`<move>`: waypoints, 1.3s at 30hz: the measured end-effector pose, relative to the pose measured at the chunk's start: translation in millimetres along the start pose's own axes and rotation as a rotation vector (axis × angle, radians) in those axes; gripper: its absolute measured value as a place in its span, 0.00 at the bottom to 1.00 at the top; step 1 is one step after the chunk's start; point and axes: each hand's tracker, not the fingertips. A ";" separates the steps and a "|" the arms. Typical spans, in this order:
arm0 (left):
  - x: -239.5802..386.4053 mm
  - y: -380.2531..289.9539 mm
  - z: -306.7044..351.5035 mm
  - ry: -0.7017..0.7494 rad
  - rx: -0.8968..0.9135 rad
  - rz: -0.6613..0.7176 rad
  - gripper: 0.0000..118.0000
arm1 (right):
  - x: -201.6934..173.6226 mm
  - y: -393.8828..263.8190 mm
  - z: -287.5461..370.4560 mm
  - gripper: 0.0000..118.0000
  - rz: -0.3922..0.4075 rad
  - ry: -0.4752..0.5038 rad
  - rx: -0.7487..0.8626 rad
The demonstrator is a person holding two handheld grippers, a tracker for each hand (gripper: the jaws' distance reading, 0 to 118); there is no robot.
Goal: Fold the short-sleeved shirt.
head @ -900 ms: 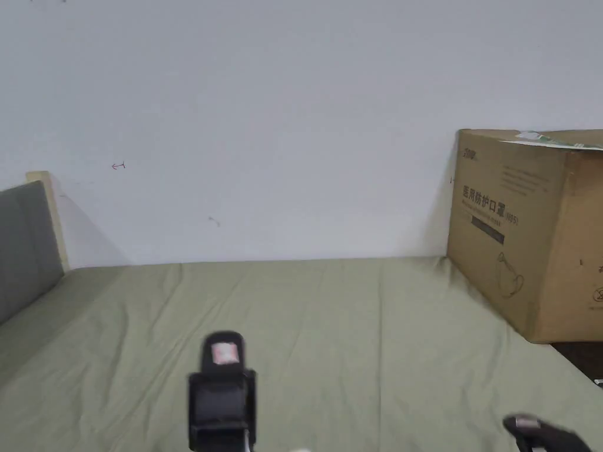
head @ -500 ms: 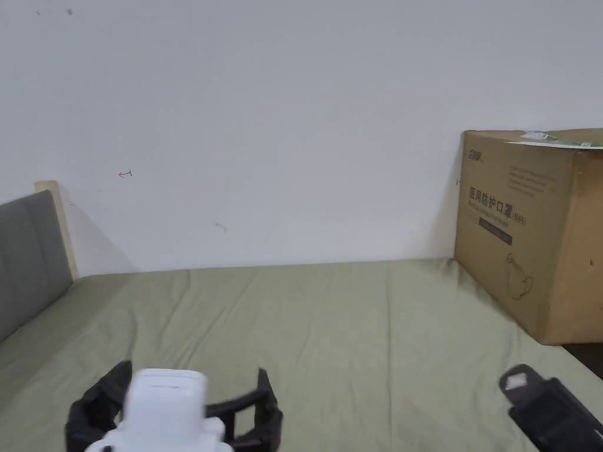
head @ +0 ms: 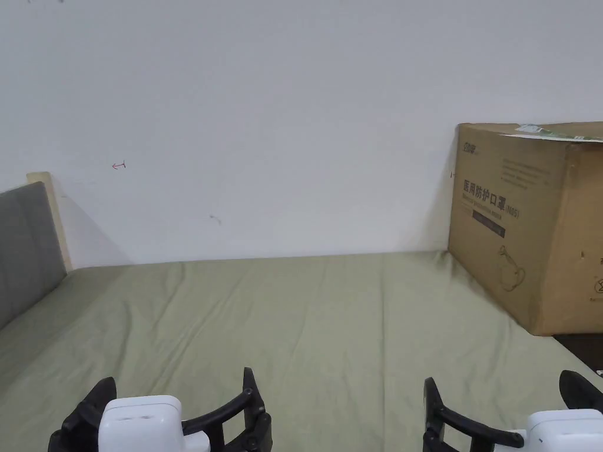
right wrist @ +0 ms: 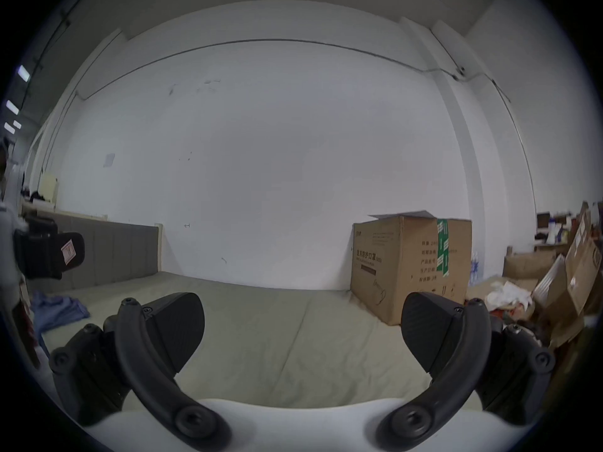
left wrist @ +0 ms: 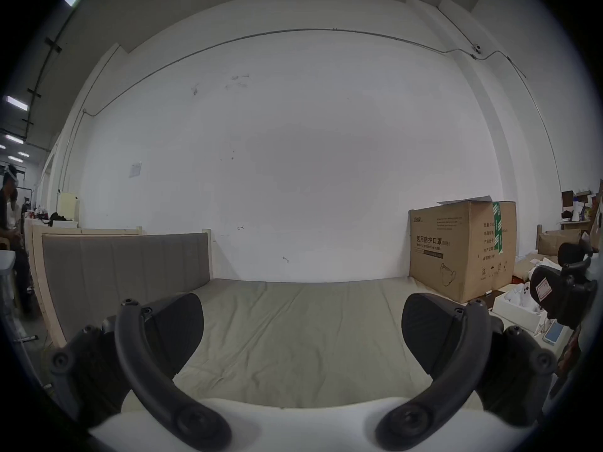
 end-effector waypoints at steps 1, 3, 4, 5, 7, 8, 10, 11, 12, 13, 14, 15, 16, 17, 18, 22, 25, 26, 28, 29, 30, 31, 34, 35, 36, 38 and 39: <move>-2.2 1.0 0.5 -0.014 -0.005 0.013 1.00 | 1.3 0.7 0.2 1.00 -0.010 0.004 -0.012; -4.5 1.9 -0.9 -0.064 -0.041 0.037 1.00 | 4.1 0.1 0.0 1.00 -0.016 -0.005 -0.015; -4.1 2.2 -1.6 -0.058 -0.050 0.039 1.00 | 4.6 0.2 0.6 1.00 -0.018 -0.007 -0.019; -5.1 2.1 -1.6 -0.053 -0.054 0.042 1.00 | 5.0 0.9 1.0 1.00 -0.019 -0.007 -0.033; -5.0 1.8 -1.1 -0.047 -0.053 0.047 1.00 | 4.1 2.7 -1.2 1.00 -0.008 -0.016 -0.081; -4.6 1.7 -0.9 -0.042 -0.051 0.045 1.00 | 4.1 2.2 -2.6 1.00 -0.006 -0.012 -0.085; -3.6 2.1 -2.0 -0.029 -0.052 0.027 1.00 | 3.4 1.1 -3.4 1.00 -0.008 -0.001 -0.089; -2.9 2.4 -2.3 -0.026 -0.054 0.015 1.00 | 3.2 1.1 -3.8 1.00 -0.006 0.003 -0.089; -2.5 2.5 -2.3 -0.025 -0.053 0.006 1.00 | 2.6 1.3 -4.2 1.00 0.000 0.001 -0.089; -3.0 2.7 -2.8 -0.026 -0.053 0.000 1.00 | 2.2 1.6 -4.6 1.00 0.006 0.001 -0.088; -2.4 2.8 -2.7 -0.026 -0.051 -0.008 1.00 | 0.5 2.9 -4.4 1.00 0.017 0.000 -0.087; -1.9 2.8 -2.6 -0.025 -0.049 -0.014 0.99 | 0.0 3.2 -4.7 0.99 0.025 -0.003 -0.087; -1.3 3.0 -2.6 -0.024 -0.049 -0.023 0.93 | -0.2 3.7 -4.4 0.97 0.031 -0.008 -0.083; -1.5 4.0 -1.5 -0.019 -0.046 -0.032 0.68 | 0.4 4.6 -3.4 0.84 0.028 -0.013 -0.075; -0.8 4.4 -0.1 -0.014 -0.037 -0.043 0.35 | 0.8 6.9 -0.6 0.56 0.013 -0.018 -0.065; -0.9 5.0 -7.4 0.034 -0.103 -0.098 0.00 | 8.9 9.7 -9.0 0.00 -0.027 -0.009 -0.111; -9.2 4.4 -9.9 -0.014 -0.115 -0.023 0.00 | 21.9 7.6 -15.0 0.00 -0.088 0.026 -0.173; -7.8 3.9 -9.8 -0.002 -0.114 -0.035 0.00 | 24.6 8.7 -15.7 0.00 -0.089 0.005 -0.174; -4.2 1.4 -8.9 0.016 -0.112 -0.053 0.00 | 28.2 7.7 -16.3 0.00 -0.099 -0.017 -0.173; -5.5 1.5 -11.1 0.014 -0.112 -0.054 0.00 | 29.4 8.0 -17.3 0.00 -0.099 -0.021 -0.175; -5.9 1.3 -11.3 0.009 -0.115 -0.051 0.00 | 29.8 8.3 -17.3 0.00 -0.098 -0.025 -0.176; -6.6 0.8 -11.0 0.005 -0.118 -0.045 0.00 | 28.9 8.4 -17.8 0.00 -0.095 -0.030 -0.176; -23.2 2.9 -6.4 0.019 -0.144 -0.022 0.00 | 15.9 5.7 -28.6 0.00 -0.081 0.001 -0.187; -35.2 3.4 -0.4 0.043 -0.138 -0.019 0.00 | 5.4 3.4 -36.7 0.00 -0.075 0.034 -0.211; -51.2 4.2 5.4 0.078 -0.130 -0.032 0.00 | -8.7 0.7 -44.2 0.00 -0.076 0.059 -0.221; -86.2 6.5 16.8 0.181 -0.123 -0.092 0.00 | -42.8 -2.7 -56.0 0.00 -0.117 0.159 -0.233; -103.7 7.3 24.1 0.250 -0.124 -0.116 0.00 | -61.8 -2.6 -60.8 0.00 -0.130 0.214 -0.245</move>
